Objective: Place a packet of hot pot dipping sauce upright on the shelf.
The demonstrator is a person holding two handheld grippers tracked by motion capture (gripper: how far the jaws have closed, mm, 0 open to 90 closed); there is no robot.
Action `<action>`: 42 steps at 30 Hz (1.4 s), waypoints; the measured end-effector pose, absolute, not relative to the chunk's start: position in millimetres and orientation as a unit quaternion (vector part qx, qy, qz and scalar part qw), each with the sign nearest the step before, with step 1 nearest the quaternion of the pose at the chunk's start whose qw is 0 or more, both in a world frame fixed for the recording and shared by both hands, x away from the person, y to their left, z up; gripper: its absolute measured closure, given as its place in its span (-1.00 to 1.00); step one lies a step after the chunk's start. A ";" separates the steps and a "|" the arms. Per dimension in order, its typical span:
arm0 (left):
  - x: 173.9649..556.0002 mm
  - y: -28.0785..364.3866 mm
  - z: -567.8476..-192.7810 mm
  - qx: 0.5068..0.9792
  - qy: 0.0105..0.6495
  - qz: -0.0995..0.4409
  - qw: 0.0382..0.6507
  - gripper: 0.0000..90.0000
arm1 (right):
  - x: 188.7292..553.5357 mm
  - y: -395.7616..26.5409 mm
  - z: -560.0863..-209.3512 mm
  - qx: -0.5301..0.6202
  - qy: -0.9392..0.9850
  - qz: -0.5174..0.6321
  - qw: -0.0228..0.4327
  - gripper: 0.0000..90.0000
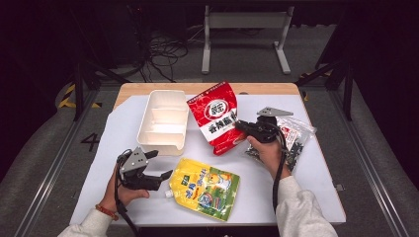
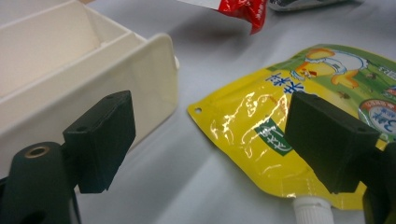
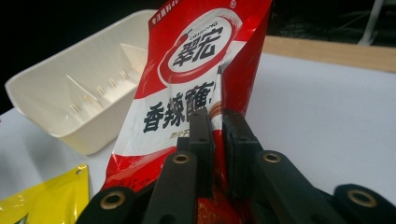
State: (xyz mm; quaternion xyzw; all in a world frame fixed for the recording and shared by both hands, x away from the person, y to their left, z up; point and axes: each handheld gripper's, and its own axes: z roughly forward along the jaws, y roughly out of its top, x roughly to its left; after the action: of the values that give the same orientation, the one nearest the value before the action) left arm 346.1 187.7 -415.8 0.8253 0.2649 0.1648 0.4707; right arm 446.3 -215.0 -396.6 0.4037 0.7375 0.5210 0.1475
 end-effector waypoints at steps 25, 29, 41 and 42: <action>398.4 122.2 -387.9 0.786 0.259 0.090 0.554 -0.06 | 389.2 -179.6 -383.2 0.277 0.726 0.618 0.116 0.85; 396.0 126.6 -384.5 0.782 0.242 0.110 0.564 0.64 | 388.2 -170.4 -388.6 0.271 0.735 0.611 0.113 0.85; 389.9 135.5 -369.4 0.788 0.203 0.155 0.560 1.00 | 386.1 -151.5 -398.5 0.273 0.754 0.583 0.130 0.83; 389.1 135.4 -368.5 0.789 0.200 0.155 0.559 1.00 | 386.1 -152.1 -398.2 0.273 0.753 0.585 0.127 0.83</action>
State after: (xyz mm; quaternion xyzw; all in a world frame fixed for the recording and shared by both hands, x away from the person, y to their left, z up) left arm 389.1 135.4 -368.5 0.7894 0.2001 0.1551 0.5593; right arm 386.1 -152.1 -398.2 0.2732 0.7528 0.5853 0.1269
